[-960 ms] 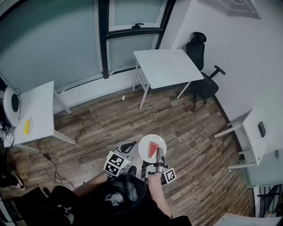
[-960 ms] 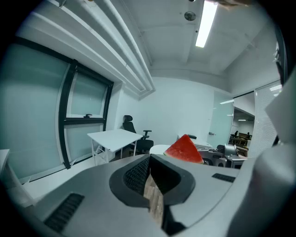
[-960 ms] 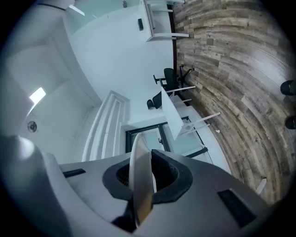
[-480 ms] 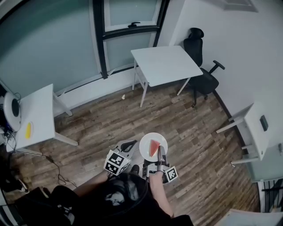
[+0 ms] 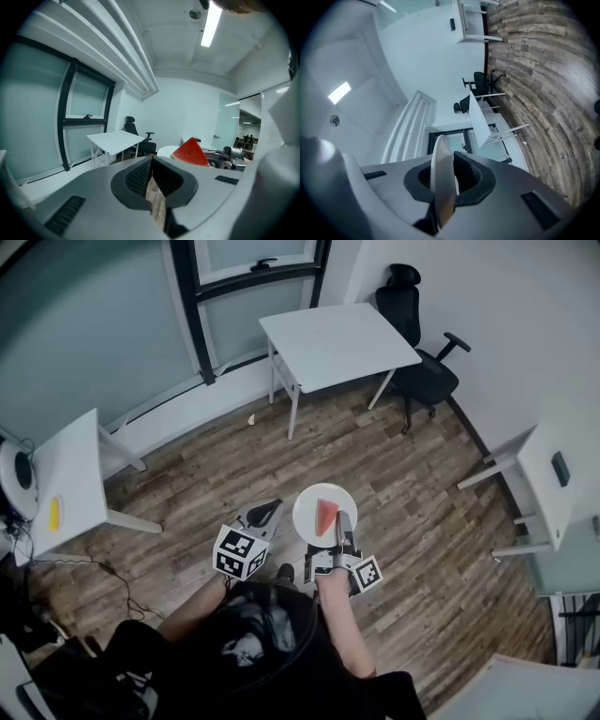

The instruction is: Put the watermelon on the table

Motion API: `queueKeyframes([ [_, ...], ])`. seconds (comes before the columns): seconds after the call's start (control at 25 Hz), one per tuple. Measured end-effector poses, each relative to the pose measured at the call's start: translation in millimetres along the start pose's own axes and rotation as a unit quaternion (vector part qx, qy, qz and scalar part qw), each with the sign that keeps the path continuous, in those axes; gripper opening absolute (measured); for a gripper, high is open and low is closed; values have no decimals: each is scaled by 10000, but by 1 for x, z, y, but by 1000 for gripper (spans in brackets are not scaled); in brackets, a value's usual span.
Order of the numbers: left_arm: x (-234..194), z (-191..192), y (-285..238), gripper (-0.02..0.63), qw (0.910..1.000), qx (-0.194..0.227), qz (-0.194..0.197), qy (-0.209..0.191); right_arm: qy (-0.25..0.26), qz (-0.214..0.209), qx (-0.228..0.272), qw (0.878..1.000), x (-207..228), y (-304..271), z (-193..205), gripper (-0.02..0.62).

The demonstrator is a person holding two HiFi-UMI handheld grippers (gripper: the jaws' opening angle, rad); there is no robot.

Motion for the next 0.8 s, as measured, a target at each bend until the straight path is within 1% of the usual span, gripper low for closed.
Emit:
queueKeyframes([
  [0.16, 14, -3, -16, 6, 9999, 20, -110, -19, 366, 23, -283, 9989, -8, -24, -14, 32],
  [0.24, 16, -3, -24, 6, 9998, -13, -195, -26, 403, 91, -381, 9984, -6, -33, -19, 31],
  [0.36, 14, -6, -37, 6, 9995, -68, -294, 67, 475, 248, -550, 9970, 2, -48, -23, 32],
  [0.52, -1, -10, -66, 6, 9990, -172, -365, 172, 519, 491, -725, 9948, 19, -74, -26, 31],
  [0.64, -18, -18, -98, 6, 9989, -205, -293, 302, 566, 552, -759, 9940, 33, -105, -29, 32],
  [0.8, -44, -42, -147, 6, 9990, -188, -224, 328, 553, 660, -722, 9937, 44, -152, -36, 32],
])
Point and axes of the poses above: the fingertips, and each gripper's own axes: y backward along the fingers, x to its right, z out of its underside, the point moved 4 cm from there along y, backward along the fingers, and after that the axes turned 11 degrees about -z, right-handed, at the moved point
